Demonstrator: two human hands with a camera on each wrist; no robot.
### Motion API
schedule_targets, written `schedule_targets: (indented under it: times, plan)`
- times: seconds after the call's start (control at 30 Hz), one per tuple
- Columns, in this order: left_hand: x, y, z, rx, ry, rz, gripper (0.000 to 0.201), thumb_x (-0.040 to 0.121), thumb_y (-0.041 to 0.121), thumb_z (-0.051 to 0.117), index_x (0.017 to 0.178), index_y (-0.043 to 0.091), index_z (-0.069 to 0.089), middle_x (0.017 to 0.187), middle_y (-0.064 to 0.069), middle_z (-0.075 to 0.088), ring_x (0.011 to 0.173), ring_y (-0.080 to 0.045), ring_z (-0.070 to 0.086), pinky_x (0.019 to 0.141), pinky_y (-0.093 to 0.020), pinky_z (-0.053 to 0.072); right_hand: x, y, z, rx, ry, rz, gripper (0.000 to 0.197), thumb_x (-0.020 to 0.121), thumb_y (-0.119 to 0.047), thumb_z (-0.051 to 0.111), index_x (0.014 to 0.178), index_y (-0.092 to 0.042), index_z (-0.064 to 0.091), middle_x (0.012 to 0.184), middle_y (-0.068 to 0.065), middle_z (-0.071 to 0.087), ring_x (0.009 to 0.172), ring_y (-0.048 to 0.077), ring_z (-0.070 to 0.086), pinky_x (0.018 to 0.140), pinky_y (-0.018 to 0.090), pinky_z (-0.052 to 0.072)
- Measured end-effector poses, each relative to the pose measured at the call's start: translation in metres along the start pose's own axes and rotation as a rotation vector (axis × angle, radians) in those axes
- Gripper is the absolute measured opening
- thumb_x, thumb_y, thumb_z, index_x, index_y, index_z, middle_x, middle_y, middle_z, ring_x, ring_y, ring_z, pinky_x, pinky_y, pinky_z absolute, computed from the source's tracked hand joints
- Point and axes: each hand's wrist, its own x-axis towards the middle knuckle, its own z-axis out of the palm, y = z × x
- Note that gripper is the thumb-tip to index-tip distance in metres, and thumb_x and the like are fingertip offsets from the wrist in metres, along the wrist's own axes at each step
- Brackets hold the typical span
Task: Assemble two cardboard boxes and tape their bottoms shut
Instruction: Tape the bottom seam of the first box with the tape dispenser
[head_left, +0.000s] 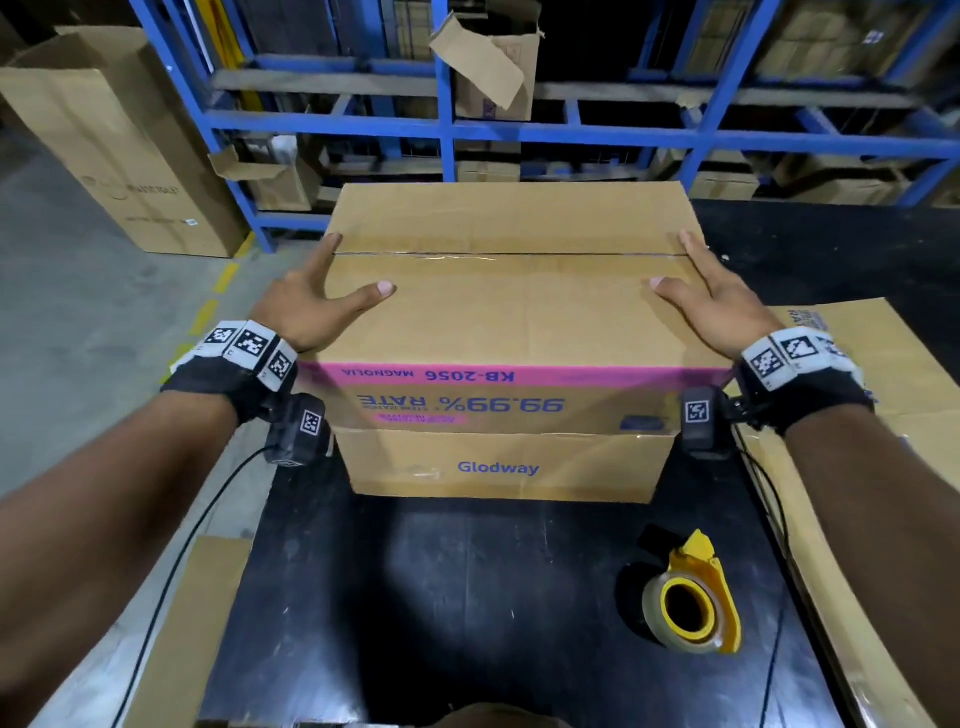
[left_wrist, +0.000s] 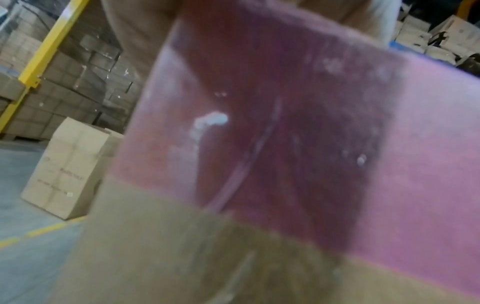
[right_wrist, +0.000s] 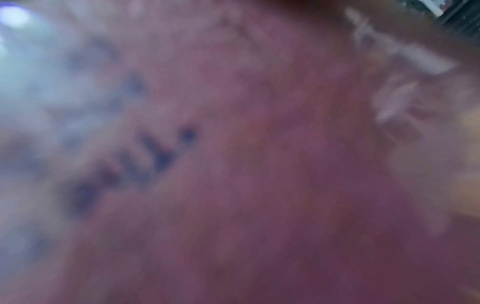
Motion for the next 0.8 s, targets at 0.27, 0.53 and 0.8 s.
schedule_targets:
  times: [0.27, 0.53, 0.8]
  plan:
    - [-0.01, -0.007, 0.031, 0.042, -0.039, -0.044, 0.106, 0.071, 0.091, 0.059, 0.16, 0.048, 0.019, 0.164, 0.007, 0.039, 0.148, -0.027, 0.041, 0.121, -0.045, 0.035, -0.008, 0.026, 0.016, 0.02, -0.067, 0.028, 0.073, 0.092, -0.059, 0.056, 0.154, -0.054, 0.018, 0.164, -0.013, 0.025, 0.149, 0.022, 0.028, 0.119, 0.039, 0.023]
    - [-0.018, -0.033, 0.018, 0.073, -0.004, -0.086, 0.108, 0.064, 0.098, 0.055, 0.156, 0.057, 0.016, 0.161, 0.007, 0.043, 0.146, -0.03, 0.043, 0.119, -0.047, 0.037, -0.014, 0.029, 0.052, 0.04, -0.074, 0.011, 0.078, 0.083, -0.074, 0.052, 0.147, -0.067, 0.009, 0.164, -0.015, 0.023, 0.151, 0.028, 0.024, 0.122, 0.049, 0.021]
    - [-0.023, -0.054, -0.003, 0.147, 0.02, -0.079, 0.101, 0.075, 0.09, 0.055, 0.159, 0.052, 0.014, 0.166, 0.009, 0.033, 0.149, -0.03, 0.039, 0.119, -0.046, 0.035, -0.018, 0.008, 0.076, 0.045, -0.111, 0.027, 0.077, 0.087, -0.07, 0.053, 0.148, -0.066, 0.006, 0.163, -0.01, 0.028, 0.149, 0.036, 0.024, 0.121, 0.051, 0.021]
